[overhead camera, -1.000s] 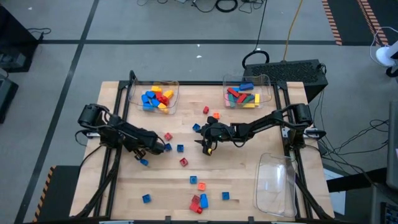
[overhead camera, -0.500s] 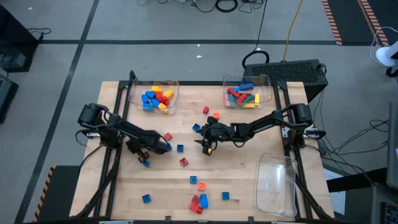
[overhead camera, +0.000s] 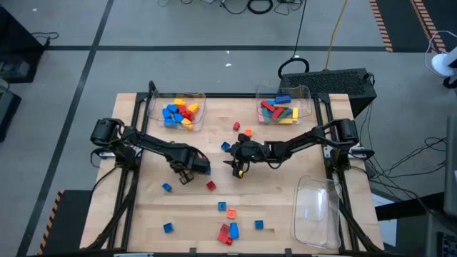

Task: Sort blocks by size
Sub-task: Move the game pieces to the center of the table, then put the 1 stud blue game piece into the top left transparent bin

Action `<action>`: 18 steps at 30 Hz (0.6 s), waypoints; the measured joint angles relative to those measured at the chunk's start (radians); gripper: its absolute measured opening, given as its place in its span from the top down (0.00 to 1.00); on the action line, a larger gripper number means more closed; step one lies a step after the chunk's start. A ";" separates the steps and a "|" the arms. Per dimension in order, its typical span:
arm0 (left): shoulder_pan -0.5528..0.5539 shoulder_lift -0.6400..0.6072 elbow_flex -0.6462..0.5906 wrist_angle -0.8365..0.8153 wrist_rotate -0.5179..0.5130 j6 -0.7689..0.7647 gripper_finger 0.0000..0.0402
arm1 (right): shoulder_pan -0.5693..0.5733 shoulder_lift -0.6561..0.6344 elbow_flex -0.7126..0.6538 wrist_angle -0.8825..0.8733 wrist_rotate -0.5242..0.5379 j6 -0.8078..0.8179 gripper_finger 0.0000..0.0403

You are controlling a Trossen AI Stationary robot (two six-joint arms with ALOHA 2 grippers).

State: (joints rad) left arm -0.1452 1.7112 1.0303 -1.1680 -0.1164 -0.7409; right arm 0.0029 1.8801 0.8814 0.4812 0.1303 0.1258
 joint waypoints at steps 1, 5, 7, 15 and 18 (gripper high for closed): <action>-0.002 -0.004 0.020 0.001 -0.009 0.007 1.00 | 0.000 0.000 0.000 0.000 0.000 -0.006 0.48; -0.033 -0.044 0.078 -0.003 -0.098 -0.010 1.00 | -0.001 0.000 0.000 0.010 0.049 -0.026 0.48; -0.054 -0.086 0.087 0.003 -0.158 -0.032 1.00 | -0.005 -0.005 0.000 0.012 0.135 -0.044 0.48; -0.127 -0.322 -0.051 0.334 -0.390 0.009 1.00 | -0.097 -0.009 0.167 -0.428 0.151 -0.009 0.48; -0.126 -0.375 -0.128 0.514 -0.392 0.108 1.00 | -0.136 -0.009 0.271 -0.664 0.132 -0.094 0.48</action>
State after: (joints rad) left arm -0.2714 1.3364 0.9025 -0.6538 -0.5081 -0.6331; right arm -0.1331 1.8709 1.1520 -0.1827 0.2622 0.0314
